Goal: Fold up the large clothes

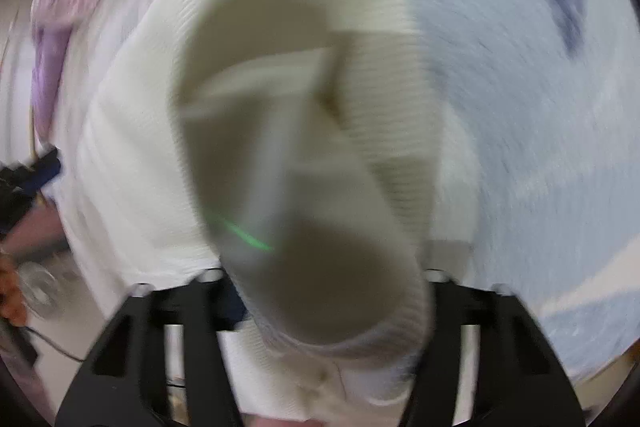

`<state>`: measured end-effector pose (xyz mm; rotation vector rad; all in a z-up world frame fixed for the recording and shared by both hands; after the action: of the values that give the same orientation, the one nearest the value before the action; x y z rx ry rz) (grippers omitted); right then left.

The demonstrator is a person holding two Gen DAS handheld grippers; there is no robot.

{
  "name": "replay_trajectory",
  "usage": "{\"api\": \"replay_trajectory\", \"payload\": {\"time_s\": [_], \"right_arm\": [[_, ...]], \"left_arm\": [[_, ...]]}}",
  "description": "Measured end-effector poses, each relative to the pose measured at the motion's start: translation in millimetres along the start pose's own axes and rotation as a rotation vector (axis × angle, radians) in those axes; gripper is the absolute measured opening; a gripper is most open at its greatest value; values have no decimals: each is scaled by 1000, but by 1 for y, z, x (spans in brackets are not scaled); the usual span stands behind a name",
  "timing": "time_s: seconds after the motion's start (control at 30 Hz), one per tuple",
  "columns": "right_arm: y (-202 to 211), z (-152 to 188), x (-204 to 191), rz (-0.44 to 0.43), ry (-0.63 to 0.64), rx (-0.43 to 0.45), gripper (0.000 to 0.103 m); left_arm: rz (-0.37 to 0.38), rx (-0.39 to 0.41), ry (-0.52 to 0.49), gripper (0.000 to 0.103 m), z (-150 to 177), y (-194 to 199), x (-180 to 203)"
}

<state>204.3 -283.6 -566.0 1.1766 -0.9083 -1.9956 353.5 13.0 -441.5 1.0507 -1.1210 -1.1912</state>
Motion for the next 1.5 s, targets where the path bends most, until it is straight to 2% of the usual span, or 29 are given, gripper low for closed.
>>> {"api": "replay_trajectory", "payload": {"time_s": [0.07, 0.1, 0.2, 0.23, 0.3, 0.37, 0.4, 0.43, 0.5, 0.53, 0.57, 0.6, 0.63, 0.67, 0.73, 0.8, 0.87, 0.97, 1.0, 1.03, 1.07, 1.1, 1.13, 1.23, 1.33, 1.4, 1.43, 1.47, 1.5], "right_arm": [[-1, -3, 3, 21, 2, 1, 35], [-4, -3, 4, 38, 9, -1, 35], [-8, -12, 3, 59, -2, -11, 39], [-6, -11, 4, 55, -3, -15, 39], [-1, -11, 12, 33, -6, -13, 39], [4, -8, 21, 29, -23, -22, 37], [6, -6, 23, 37, -26, -27, 37], [6, -6, 23, 47, -27, -30, 38], [3, -11, 24, 56, -21, -27, 42], [4, -12, 26, 58, -13, -27, 44], [7, -12, 28, 62, 1, -26, 44], [9, -12, 29, 63, 7, -24, 42], [11, -11, 31, 59, 15, -23, 41], [14, -13, 32, 58, 18, -27, 41], [18, -17, 38, 70, 14, -49, 41], [16, -22, 38, 77, 34, -55, 45], [19, -23, 41, 77, 53, -49, 46], [26, -13, 45, 75, 61, -46, 43], [27, -13, 48, 73, 54, -48, 43], [28, -16, 51, 74, 47, -52, 43], [25, -15, 51, 77, 50, -56, 44], [22, -20, 45, 77, 69, -62, 48], [25, -21, 46, 82, 83, -63, 48], [32, -20, 45, 100, 80, -68, 45], [30, -21, 45, 110, 77, -69, 46], [29, -23, 39, 122, 71, -77, 47], [29, -24, 35, 125, 69, -79, 46], [29, -22, 39, 129, 72, -80, 46], [24, -20, 32, 131, 75, -81, 46]], "left_arm": [[30, -57, -6, 21, -8, -14, 4], [33, -122, -3, 20, -14, -33, 5], [6, -220, 2, 20, -25, -79, 4], [4, -222, 13, 21, -28, -82, 4], [-15, -278, 17, 19, -27, -78, 7], [-45, -351, -2, 14, -16, -63, 12], [-28, -380, -3, 3, -7, -55, 15], [3, -403, 2, 2, -1, -54, 17], [-26, -447, 14, 0, 9, -86, 14], [-30, -435, 33, 2, 9, -109, 12], [-27, -408, 62, 2, 8, -114, 10], [-32, -408, 101, 0, 11, -110, 10], [-50, -414, 61, 0, 19, -104, 14], [-75, -456, 23, 0, 34, -98, 18], [-81, -516, 56, 0, 67, -94, 16], [-64, -516, 47, 0, 90, -117, 14], [-32, -482, 139, 3, 93, -141, 4], [-21, -475, 106, 1, 120, -123, 5], [-11, -541, 150, 0, 148, -126, 3], [-1, -568, 173, 0, 173, -134, 1], [23, -568, 178, 0, 203, -153, 1], [35, -509, 174, 2, 213, -160, 0], [43, -458, 177, 2, 216, -160, 0], [36, -449, 202, 1, 236, -135, -2], [10, -396, 130, 1, 257, -147, 0], [19, -372, 146, 3, 253, -156, -2], [16, -400, 157, 2, 250, -154, -2], [6, -406, 132, 1, 248, -147, 1], [-6, -375, 101, 1, 245, -138, 6]]}}
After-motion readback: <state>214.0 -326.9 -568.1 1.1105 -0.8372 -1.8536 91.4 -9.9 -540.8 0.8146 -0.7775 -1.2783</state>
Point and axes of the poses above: each gripper's, at about its wrist camera, not at the fingertips, and y roughly against the way its jaws point, x to its right, z to its underside, the point moved 3 cm from there along -y, roughly the way its jaws point, and after that the axes turned 8 degrees about -x, right-handed, at the moved point
